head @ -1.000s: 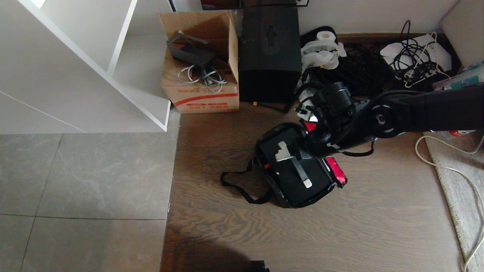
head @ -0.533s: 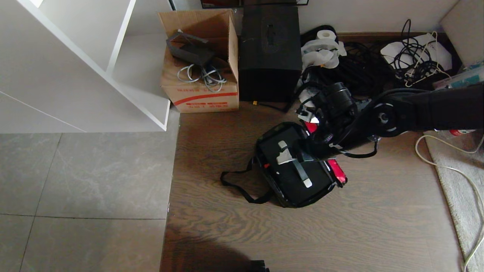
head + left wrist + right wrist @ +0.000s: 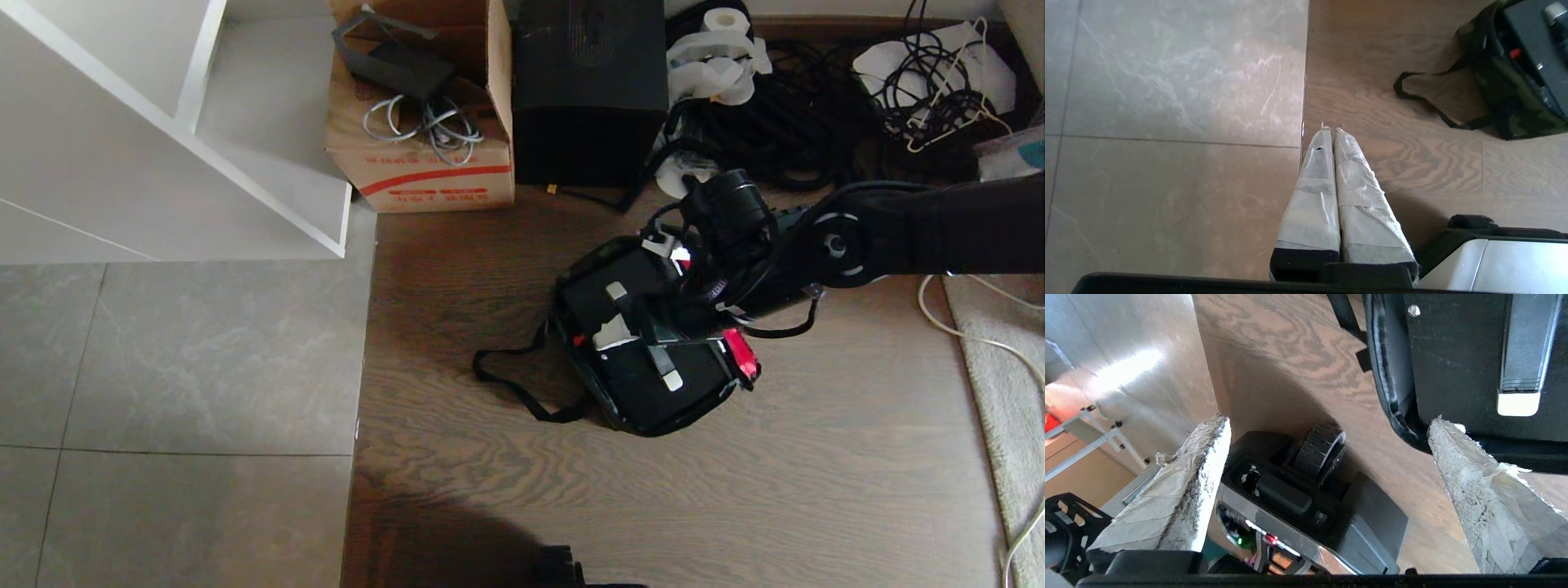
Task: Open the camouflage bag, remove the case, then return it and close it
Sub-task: Close the top of the storage box
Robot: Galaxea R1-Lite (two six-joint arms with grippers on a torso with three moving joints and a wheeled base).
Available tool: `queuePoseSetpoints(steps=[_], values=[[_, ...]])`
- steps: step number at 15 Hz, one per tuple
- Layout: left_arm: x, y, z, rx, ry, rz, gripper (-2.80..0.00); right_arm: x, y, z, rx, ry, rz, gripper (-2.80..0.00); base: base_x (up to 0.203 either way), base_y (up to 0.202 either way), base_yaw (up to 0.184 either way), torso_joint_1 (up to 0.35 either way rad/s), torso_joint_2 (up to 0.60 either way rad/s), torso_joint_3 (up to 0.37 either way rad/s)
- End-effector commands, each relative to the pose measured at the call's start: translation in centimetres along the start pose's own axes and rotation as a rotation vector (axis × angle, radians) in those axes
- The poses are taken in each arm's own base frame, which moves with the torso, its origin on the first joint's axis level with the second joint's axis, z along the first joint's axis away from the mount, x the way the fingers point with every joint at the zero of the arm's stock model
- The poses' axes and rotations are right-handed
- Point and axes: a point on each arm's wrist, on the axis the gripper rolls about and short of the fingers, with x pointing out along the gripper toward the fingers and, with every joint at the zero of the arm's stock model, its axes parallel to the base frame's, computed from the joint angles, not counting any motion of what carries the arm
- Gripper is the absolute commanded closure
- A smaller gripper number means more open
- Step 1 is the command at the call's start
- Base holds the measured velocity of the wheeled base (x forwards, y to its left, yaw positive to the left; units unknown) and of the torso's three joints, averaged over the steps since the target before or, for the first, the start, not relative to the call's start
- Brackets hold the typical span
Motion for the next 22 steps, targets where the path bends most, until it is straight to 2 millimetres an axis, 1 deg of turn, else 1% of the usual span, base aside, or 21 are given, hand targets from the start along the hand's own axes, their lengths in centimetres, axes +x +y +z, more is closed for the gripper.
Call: queuePoseSetpoints(steps=[1,7,10,12,14,16,19,20,21,22], values=[[0.0,0.0,0.0,0.000,0.002,0.000,0.00,0.0,0.1,0.1,0.000,0.001,0.003,-2.80,0.000,0.000,0.000,0.002,0.00,-0.196],[0.0,0.0,0.0,-0.002,0.000,0.000,0.00,0.5,0.1,0.8,-0.004,-0.015,0.009,-2.80,0.000,0.000,0.000,0.002,0.00,-0.200],[0.0,0.0,0.0,0.000,-0.001,0.000,0.00,1.5,-0.1,1.2,-0.004,-0.008,0.007,-2.80,0.000,0.000,0.000,0.003,0.00,-0.101],[0.0,0.0,0.0,0.000,0.001,0.000,0.00,2.2,-0.1,2.1,-0.010,-0.030,0.012,-2.80,0.000,0.000,0.000,0.000,0.00,-0.018],[0.0,0.0,0.0,0.000,0.000,0.000,0.00,2.8,1.4,2.8,-0.037,-0.053,0.034,-2.80,0.000,0.000,0.000,0.000,0.00,0.000],[0.0,0.0,0.0,0.000,-0.001,0.000,0.00,4.1,2.0,2.9,-0.051,-0.052,0.041,-2.80,0.000,0.000,0.000,0.000,0.00,0.000],[0.0,0.0,0.0,0.000,-0.001,0.000,0.00,5.1,3.5,2.5,-0.081,-0.062,0.012,-2.80,0.000,0.000,0.000,0.000,0.00,0.000],[0.0,0.0,0.0,0.000,0.000,0.000,0.00,6.1,3.5,2.5,-0.086,-0.076,-0.025,-2.80,0.000,0.000,0.000,0.000,0.00,0.000],[0.0,0.0,0.0,0.000,-0.001,0.000,0.00,6.5,3.7,2.7,-0.100,-0.120,-0.052,-2.80,0.000,0.000,0.000,0.000,0.00,0.000],[0.0,0.0,0.0,0.000,-0.001,0.000,0.00,6.0,4.1,2.9,-0.112,-0.138,-0.047,-2.80,0.000,0.000,0.000,0.000,0.00,0.000]])
